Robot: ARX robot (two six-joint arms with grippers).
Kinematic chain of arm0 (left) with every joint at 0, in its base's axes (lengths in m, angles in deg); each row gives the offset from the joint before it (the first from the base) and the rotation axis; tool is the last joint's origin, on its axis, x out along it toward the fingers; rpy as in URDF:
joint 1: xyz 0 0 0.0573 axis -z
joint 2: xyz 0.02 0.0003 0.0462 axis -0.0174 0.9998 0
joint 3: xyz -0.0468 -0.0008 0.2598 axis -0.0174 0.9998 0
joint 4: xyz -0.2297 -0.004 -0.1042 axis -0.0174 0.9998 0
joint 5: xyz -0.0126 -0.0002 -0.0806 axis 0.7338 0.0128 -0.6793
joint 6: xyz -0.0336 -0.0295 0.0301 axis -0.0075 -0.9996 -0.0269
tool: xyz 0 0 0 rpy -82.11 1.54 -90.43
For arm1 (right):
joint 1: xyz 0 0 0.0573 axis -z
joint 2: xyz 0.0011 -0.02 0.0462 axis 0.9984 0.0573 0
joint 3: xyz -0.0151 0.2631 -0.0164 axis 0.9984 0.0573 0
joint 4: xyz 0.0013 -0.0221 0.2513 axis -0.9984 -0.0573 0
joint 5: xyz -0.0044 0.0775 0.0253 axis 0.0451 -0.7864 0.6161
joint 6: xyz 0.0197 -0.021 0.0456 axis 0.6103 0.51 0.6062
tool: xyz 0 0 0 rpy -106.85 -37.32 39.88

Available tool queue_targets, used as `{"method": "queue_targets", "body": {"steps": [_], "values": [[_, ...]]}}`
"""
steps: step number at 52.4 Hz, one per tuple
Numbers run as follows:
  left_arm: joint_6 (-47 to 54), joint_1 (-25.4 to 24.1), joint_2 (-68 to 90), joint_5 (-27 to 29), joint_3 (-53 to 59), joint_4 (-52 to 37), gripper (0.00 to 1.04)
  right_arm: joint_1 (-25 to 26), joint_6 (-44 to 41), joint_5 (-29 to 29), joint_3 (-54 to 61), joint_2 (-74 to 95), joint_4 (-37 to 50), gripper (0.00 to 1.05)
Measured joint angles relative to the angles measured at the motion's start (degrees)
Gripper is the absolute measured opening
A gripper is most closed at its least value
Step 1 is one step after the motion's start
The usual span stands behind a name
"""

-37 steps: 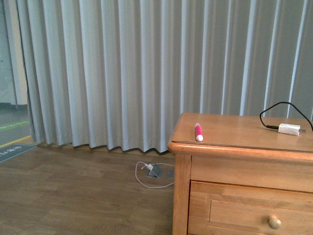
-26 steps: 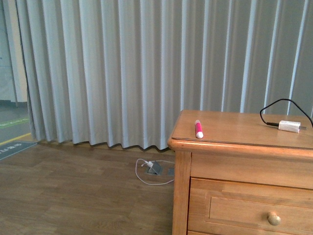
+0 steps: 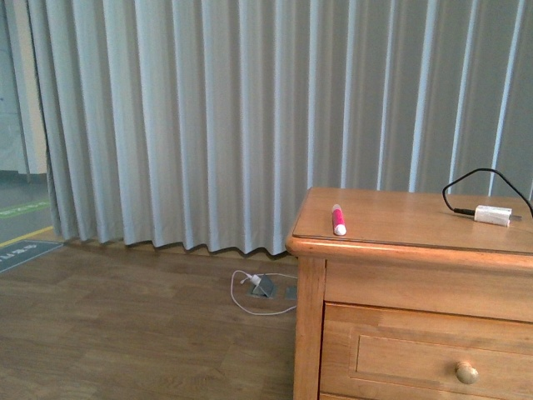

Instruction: Place pink marker in drawer with both arms

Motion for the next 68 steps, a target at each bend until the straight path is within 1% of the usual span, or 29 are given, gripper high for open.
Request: {"method": "queue_targets", "body": {"steps": [18,22,25,29,34,42,46,49,56,68], "values": [[0.0,0.0,0.0,0.0,0.0,0.0,0.99,0.0,0.0,-0.2,0.0,0.0,0.0,0.96],[0.0,0.0,0.0,0.0,0.0,0.0,0.99,0.9,1.0,-6.4,-1.0,2.3,-3.7,0.96],[0.0,0.0,0.0,0.0,0.0,0.0,0.99,0.1,1.7,-7.6,-1.0,6.5,-3.3,0.96],[0.0,0.0,0.0,0.0,0.0,0.0,0.99,-0.9,2.7,-7.5,-1.6,14.2,1.7,0.96],[0.0,0.0,0.0,0.0,0.0,0.0,0.99,-1.6,2.6,-5.8,-3.8,27.6,12.6,0.96],[0.0,0.0,0.0,0.0,0.0,0.0,0.99,-2.4,2.7,-2.7,-9.8,56.2,31.8,0.96],[0.0,0.0,0.0,0.0,0.0,0.0,0.99,-3.3,2.9,-0.8,-14.1,69.1,37.4,0.96],[0.0,0.0,0.0,0.0,0.0,0.0,0.99,-4.1,3.2,1.2,-18.0,77.8,40.0,0.96],[0.0,0.0,0.0,0.0,0.0,0.0,0.99,-5.6,3.2,4.8,-25.1,91.1,43.0,0.96],[0.0,0.0,0.0,0.0,0.0,0.0,0.99,-6.5,3.2,9.8,-36.6,106.9,44.7,0.96]]}}
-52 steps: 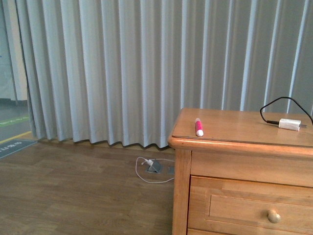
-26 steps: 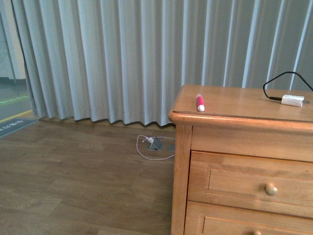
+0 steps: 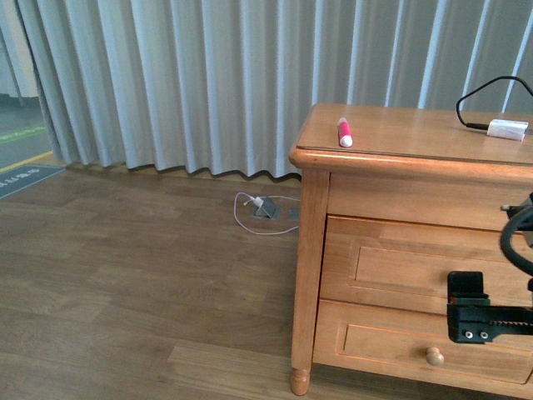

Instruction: Place pink marker in drawer with both arms

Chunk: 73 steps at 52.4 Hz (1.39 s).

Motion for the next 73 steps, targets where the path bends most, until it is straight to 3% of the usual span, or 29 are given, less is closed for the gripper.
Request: {"method": "queue_targets", "body": {"steps": [24,73], "values": [[0.0,0.0,0.0,0.0,0.0,0.0,0.99,0.0,1.5,4.1,-16.0,14.6,-1.5,0.96],[0.0,0.0,0.0,0.0,0.0,0.0,0.99,0.9,1.8,7.0,-24.9,22.7,-2.8,0.96]]}}
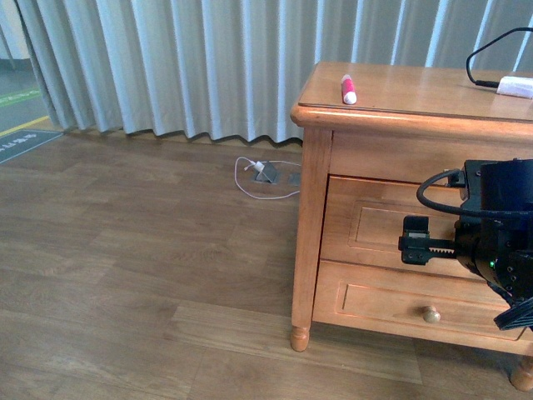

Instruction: Place pink marker in drawer with both arms

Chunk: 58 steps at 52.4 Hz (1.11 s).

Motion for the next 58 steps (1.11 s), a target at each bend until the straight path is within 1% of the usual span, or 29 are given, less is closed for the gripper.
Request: {"method": "queue_targets", "body": {"steps": [12,14,25,28,31,37,40,46,58], "values": [[0.0,0.0,0.0,0.0,0.0,0.0,0.99,0.3,-0.7,-0.6,-0.1,0.1,0.0,0.96],[0.0,0.0,0.0,0.0,0.0,0.0,0.99,0.3,-0.7,-0.8,-0.1,0.1,0.0,0.93],[0.0,0.0,0.0,0.0,0.0,0.0,0.99,0.6,-0.9,-1.7,-0.2,0.1,0.1,0.6],[0.0,0.0,0.0,0.0,0.0,0.0,0.99,0.7,-0.9,-1.8,-0.2,0.1,0.0,0.53],[0.0,0.0,0.0,0.0,0.0,0.0,0.99,0.9,-1.0,-1.6,-0.2,0.1,-0.3,0.41],[0.0,0.0,0.0,0.0,0.0,0.0,0.99,1.3,-0.9,-1.9,-0.2,0.1,-0.7,0.25],[0.0,0.0,0.0,0.0,0.0,0.0,0.99,1.3,-0.9,-1.9,-0.2,0.1,-0.9,0.23],[0.0,0.0,0.0,0.0,0.0,0.0,0.99,1.5,-0.9,-2.8,-0.2,0.1,-1.2,0.23],[0.0,0.0,0.0,0.0,0.0,0.0,0.99,2.1,-0.5,-6.6,2.6,-2.3,-1.3,0.22]]}}
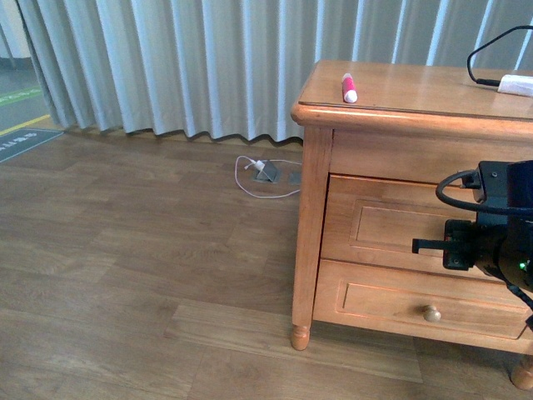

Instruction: Place pink marker in drawer with both arms

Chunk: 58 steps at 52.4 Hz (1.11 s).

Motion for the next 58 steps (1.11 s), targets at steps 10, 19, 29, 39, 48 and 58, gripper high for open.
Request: {"method": "queue_targets", "body": {"steps": [10,19,29,39,48,58], "values": [[0.0,0.0,0.0,0.0,0.0,0.0,0.99,-0.3,1.7,-2.0,9.0,-5.7,1.4,0.21],[0.0,0.0,0.0,0.0,0.0,0.0,0.99,-0.5,2.6,-3.8,19.6,-11.9,3.8,0.21],[0.0,0.0,0.0,0.0,0.0,0.0,0.99,-0.5,3.0,-6.1,30.8,-18.4,6.6,0.21],[0.0,0.0,0.0,0.0,0.0,0.0,0.99,-0.5,3.3,-7.8,38.1,-21.9,9.4,0.21],[0.0,0.0,0.0,0.0,0.0,0.0,0.99,-0.2,4.3,-8.6,40.2,-25.1,7.5,0.45],[0.0,0.0,0.0,0.0,0.0,0.0,0.99,1.3,5.4,-12.0,42.3,-38.4,-3.0,0.75]]}}
